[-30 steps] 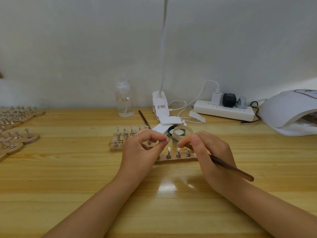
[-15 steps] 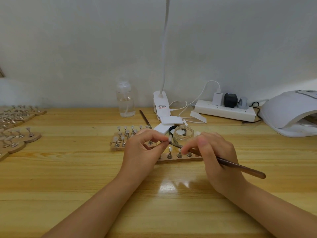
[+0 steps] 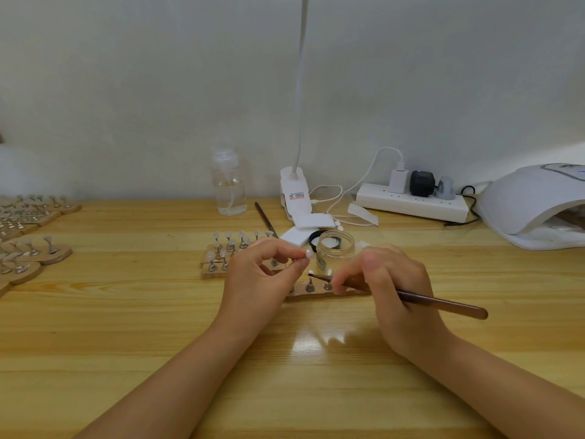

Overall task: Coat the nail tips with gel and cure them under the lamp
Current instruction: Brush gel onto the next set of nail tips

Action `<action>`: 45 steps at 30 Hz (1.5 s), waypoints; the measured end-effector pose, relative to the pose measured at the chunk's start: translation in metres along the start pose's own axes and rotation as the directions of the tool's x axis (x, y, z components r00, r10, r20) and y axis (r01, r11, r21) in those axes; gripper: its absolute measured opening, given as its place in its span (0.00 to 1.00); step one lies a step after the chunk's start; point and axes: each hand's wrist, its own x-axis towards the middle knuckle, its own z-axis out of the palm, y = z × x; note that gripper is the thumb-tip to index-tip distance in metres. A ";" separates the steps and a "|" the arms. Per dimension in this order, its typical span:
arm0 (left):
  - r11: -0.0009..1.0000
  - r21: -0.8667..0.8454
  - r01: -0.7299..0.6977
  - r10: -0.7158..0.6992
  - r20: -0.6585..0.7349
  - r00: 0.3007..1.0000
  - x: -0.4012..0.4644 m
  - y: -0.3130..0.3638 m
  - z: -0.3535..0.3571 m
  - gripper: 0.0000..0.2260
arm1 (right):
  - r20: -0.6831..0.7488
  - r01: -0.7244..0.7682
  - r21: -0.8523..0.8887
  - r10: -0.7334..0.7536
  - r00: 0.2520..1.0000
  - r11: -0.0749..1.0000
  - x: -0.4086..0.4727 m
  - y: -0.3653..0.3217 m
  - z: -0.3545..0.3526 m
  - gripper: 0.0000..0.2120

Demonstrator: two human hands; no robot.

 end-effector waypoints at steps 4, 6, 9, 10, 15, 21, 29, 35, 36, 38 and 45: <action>1.000 0.001 0.000 0.000 0.001 1.000 0.000 0.002 -0.001 0.12 | -0.034 -0.051 0.030 0.052 0.998 0.998 0.001 0.000 -0.001 0.17; 1.000 0.008 -0.011 0.011 -0.001 1.000 -0.001 0.001 -0.001 0.12 | -0.014 -0.106 0.002 0.106 0.994 0.994 0.002 0.001 -0.001 0.18; 1.000 0.015 -0.013 0.013 -0.002 1.000 0.000 0.001 0.000 0.12 | 0.026 -0.117 -0.022 0.118 0.993 0.993 0.001 0.001 0.001 0.20; 1.000 0.018 -0.014 0.014 -0.001 1.000 0.000 0.001 0.000 0.12 | 0.027 -0.100 -0.013 0.100 0.995 0.995 0.001 0.001 0.001 0.20; 1.000 0.006 -0.013 0.013 0.004 1.000 -0.001 0.001 -0.001 0.12 | -0.026 -0.029 0.051 0.030 0.999 0.998 0.001 -0.001 -0.002 0.18; 1.000 0.020 -0.019 0.019 0.000 1.000 0.000 0.001 0.000 0.12 | 0.028 -0.178 0.032 0.177 0.984 0.984 0.003 0.000 0.000 0.17; 0.999 0.029 -0.020 0.020 0.011 1.000 -0.001 0.001 0.000 0.08 | -0.031 -0.155 0.172 0.163 0.986 0.973 0.001 0.001 0.000 0.20; 0.999 0.031 -0.009 0.009 0.008 1.000 0.000 0.000 0.000 0.08 | 0.035 -0.262 0.110 0.260 0.965 0.959 0.003 0.002 0.001 0.18; 0.999 0.032 -0.009 0.009 0.008 1.000 0.000 0.001 0.000 0.09 | 0.039 -0.269 0.115 0.266 0.963 0.956 0.003 0.002 0.002 0.19; 0.999 0.032 -0.007 0.007 0.008 1.000 0.000 0.001 0.000 0.09 | 0.021 -0.265 0.169 0.266 0.964 0.949 0.002 0.001 0.002 0.20; 1.000 0.013 0.019 -0.019 0.005 1.000 -0.002 0.002 -0.001 0.09 | -0.029 -0.254 0.279 0.273 0.962 0.926 0.002 -0.002 0.000 0.20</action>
